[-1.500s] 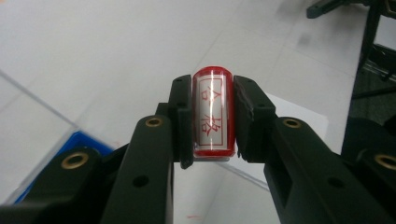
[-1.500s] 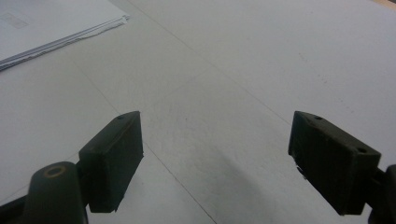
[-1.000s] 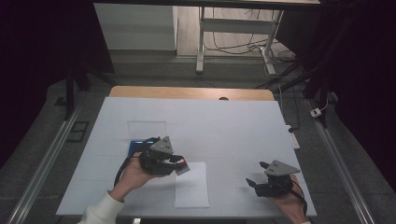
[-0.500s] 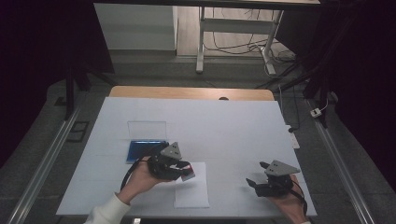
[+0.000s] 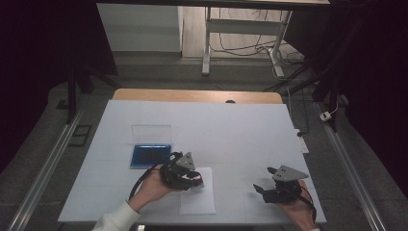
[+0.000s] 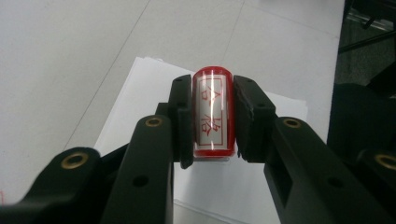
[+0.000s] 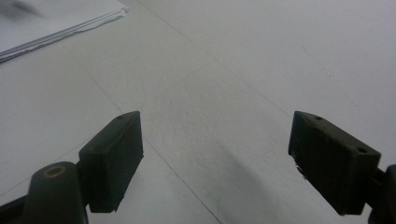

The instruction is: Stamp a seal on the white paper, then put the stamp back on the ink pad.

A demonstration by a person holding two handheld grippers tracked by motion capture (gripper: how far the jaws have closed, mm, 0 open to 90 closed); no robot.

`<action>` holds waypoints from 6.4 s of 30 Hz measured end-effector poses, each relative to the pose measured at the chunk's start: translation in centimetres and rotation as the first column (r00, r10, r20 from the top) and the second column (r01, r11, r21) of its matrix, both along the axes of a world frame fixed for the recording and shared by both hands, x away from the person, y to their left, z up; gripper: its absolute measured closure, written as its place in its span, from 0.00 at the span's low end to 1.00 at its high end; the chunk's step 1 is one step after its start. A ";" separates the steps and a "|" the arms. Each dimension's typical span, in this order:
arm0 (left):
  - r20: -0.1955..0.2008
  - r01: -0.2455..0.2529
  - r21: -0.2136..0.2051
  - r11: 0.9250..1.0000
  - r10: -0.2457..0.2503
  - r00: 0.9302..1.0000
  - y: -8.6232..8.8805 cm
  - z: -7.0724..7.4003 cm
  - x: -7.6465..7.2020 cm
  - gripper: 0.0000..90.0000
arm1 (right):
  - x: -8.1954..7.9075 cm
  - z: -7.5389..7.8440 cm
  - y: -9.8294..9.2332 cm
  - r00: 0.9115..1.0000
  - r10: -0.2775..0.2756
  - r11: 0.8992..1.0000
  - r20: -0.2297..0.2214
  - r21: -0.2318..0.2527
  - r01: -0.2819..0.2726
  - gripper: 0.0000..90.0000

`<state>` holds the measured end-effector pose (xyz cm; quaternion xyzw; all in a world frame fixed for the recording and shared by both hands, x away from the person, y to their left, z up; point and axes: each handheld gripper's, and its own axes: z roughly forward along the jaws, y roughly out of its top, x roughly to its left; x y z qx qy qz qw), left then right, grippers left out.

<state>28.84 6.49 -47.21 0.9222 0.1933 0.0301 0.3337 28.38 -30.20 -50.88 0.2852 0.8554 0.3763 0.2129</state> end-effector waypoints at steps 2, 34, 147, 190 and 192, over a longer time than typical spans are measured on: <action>0.003 -0.003 0.007 1.000 0.003 1.000 -0.1 -0.2 0.1 0.78 | 0.0 0.0 0.0 1.000 0.001 1.000 -0.001 0.002 -0.001 0.19; 0.005 0.001 0.064 0.998 -0.001 1.000 -1.1 -1.6 0.3 0.78 | 0.0 0.0 -0.1 1.000 0.001 1.000 -0.002 -0.002 -0.001 0.19; 0.101 -0.124 -0.144 0.982 0.140 0.985 5.1 4.3 0.3 0.78 | -0.2 0.2 -0.4 1.000 -0.015 1.000 0.015 0.006 0.015 0.19; 0.039 -0.409 -0.089 0.908 0.414 0.910 13.1 1.8 4.0 0.78 | -0.2 0.0 -0.3 1.000 -0.013 1.000 0.016 -0.024 0.014 0.20; 0.038 -0.418 -0.086 0.904 0.423 0.905 13.3 1.6 4.2 0.78 | -0.2 0.0 -0.3 1.000 -0.014 1.000 0.016 -0.024 0.014 0.20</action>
